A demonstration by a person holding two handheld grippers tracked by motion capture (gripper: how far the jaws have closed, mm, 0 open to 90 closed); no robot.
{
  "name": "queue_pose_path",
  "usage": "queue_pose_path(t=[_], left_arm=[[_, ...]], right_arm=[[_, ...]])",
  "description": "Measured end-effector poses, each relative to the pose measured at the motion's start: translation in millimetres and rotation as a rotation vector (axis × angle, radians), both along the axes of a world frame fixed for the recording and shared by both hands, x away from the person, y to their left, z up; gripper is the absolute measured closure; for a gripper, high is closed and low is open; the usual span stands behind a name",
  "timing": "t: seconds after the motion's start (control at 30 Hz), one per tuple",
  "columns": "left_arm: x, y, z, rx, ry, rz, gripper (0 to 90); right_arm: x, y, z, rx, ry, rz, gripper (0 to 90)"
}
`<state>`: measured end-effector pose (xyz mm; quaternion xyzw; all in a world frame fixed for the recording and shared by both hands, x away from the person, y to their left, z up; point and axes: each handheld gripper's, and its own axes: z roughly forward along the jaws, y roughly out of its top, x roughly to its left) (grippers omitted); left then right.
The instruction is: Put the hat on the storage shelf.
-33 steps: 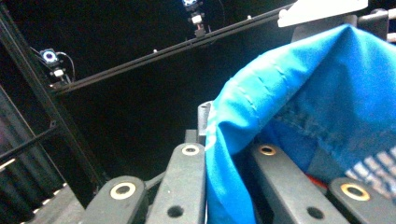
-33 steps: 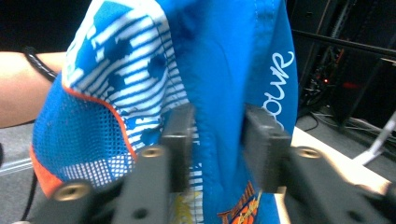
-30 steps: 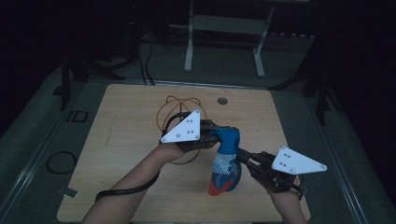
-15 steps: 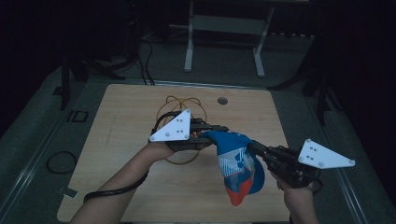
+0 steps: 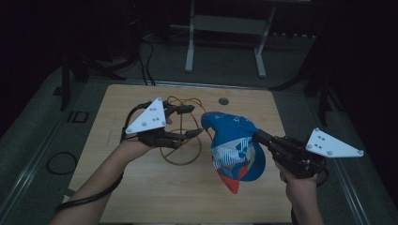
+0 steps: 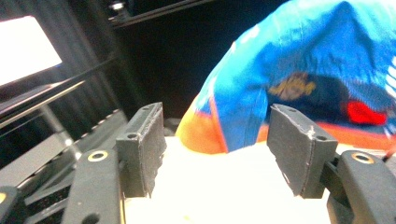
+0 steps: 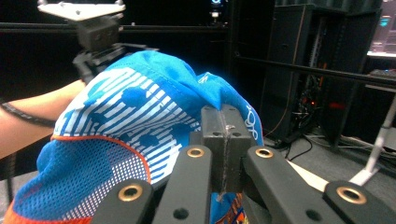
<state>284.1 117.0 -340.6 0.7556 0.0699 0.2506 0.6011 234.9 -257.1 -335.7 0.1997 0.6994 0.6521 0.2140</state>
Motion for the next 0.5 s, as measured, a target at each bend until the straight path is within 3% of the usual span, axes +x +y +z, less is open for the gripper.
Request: queue_pose_path(t=[0.17,0.3,0.47,0.5], left_arm=[[-5.0,28.0,-8.7,-0.044,0.014,0.079,22.2],[-8.9,48.5,-20.4,-0.064,0.044,0.143,5.7],[-14.7,67.6,-37.6,-0.055,0.074,0.217,2.2],[-18.9,75.8,-49.5,-0.047,0.081,0.236,2.2]], right_arm=[[9.3,4.5,5.8,0.0,-0.008,-0.021,90.0],[17.9,10.8,11.2,-0.004,-0.012,-0.033,90.0],[27.7,18.0,16.0,0.001,-0.012,-0.037,90.0],[30.2,20.1,17.4,0.002,-0.013,-0.04,90.0]])
